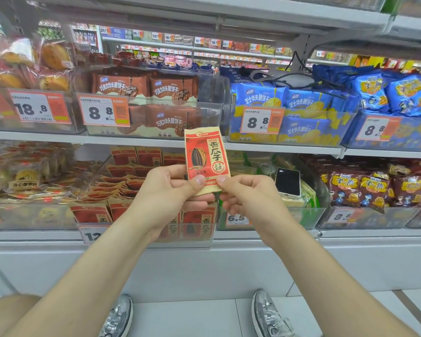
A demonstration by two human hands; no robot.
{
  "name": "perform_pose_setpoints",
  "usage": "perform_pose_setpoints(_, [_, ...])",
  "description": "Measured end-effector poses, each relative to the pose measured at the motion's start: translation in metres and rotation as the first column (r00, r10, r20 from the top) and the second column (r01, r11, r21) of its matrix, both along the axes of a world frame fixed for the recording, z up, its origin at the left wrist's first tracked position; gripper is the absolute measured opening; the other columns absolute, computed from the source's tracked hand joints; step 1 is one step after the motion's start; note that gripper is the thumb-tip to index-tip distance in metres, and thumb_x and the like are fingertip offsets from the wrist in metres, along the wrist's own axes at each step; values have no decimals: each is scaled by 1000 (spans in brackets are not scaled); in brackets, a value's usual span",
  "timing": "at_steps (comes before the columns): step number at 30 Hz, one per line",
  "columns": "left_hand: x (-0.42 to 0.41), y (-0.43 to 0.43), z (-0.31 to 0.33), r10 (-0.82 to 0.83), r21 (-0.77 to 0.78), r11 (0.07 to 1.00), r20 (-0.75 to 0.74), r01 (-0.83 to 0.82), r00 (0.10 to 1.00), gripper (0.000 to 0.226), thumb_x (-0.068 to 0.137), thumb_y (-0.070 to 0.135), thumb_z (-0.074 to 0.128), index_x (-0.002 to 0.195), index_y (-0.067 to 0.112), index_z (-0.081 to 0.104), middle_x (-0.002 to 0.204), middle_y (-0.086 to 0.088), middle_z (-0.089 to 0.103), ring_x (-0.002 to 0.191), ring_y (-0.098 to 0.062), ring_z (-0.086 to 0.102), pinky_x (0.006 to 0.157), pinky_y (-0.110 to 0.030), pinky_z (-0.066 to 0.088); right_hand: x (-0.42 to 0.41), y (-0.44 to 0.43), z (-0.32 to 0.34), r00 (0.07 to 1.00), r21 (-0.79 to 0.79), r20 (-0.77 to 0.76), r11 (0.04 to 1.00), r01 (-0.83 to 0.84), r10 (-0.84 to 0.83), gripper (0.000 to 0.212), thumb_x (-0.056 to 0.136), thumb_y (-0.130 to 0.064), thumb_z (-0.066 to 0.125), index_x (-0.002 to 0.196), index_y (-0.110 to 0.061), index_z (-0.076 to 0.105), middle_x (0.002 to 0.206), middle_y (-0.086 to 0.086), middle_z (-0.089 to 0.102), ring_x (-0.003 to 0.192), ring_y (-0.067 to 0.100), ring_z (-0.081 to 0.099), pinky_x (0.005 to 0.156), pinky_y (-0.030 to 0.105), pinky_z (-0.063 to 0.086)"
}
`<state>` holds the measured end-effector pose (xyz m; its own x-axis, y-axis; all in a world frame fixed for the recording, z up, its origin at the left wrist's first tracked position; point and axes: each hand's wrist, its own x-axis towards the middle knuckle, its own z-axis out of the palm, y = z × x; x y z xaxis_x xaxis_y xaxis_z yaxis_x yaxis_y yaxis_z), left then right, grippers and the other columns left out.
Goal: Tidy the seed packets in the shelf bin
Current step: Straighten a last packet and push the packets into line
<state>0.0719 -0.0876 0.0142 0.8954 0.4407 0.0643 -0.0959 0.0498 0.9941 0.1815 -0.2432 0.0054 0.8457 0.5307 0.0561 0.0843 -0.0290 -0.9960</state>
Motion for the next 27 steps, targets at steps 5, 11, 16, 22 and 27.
perform_pose_setpoints(5, [0, 2, -1, 8, -2, 1000, 6, -8, 1000, 23, 102, 9, 71, 122, 19, 68, 100, -9, 84, 92, -25, 83, 72, -31, 68, 0, 3, -5, 998, 31, -55, 999, -23, 25, 21, 97, -22, 79, 92, -2, 77, 73, 5, 75, 64, 14, 68, 65, 29, 53])
perform_pose_setpoints(11, [1, 6, -1, -16, -32, 999, -6, 16, 1000, 35, 99, 11, 75, 131, 16, 63, 102, -15, 83, 93, -32, 82, 76, -37, 69, 2, 1, -3, 998, -20, 64, 1000, -15, 16, 20, 100, -20, 75, 90, -3, 75, 68, 3, 73, 56, 9, 64, 55, 20, 48])
perform_pose_setpoints(16, [2, 2, -1, 4, -59, 998, -19, -5, 1000, 26, 105, 28, 68, 127, 14, 70, 108, -8, 83, 98, -28, 82, 85, -46, 67, 1, -1, -1, 992, -63, 101, 995, -71, 77, 20, 101, -16, 73, 83, -7, 71, 67, 2, 72, 56, 11, 64, 54, 17, 47])
perform_pose_setpoints(22, [1, 1, -2, 70, -13, 997, -4, -70, 998, 30, 109, 39, 59, 123, 19, 76, 108, -3, 84, 98, -23, 82, 90, -47, 64, 1, -7, 0, 973, -207, 94, 960, -189, 212, 16, 96, -27, 79, 84, -16, 80, 86, 5, 82, 79, 21, 78, 75, 39, 54])
perform_pose_setpoints(27, [0, -1, -2, 10, 70, 997, -46, -7, 999, 23, 104, 31, 69, 120, 17, 78, 104, -3, 84, 98, -20, 82, 88, -40, 64, 2, -1, -2, 996, -8, 74, 999, -41, 41, 31, 103, -45, 68, 109, -18, 81, 101, 2, 83, 101, 28, 79, 92, 45, 63])
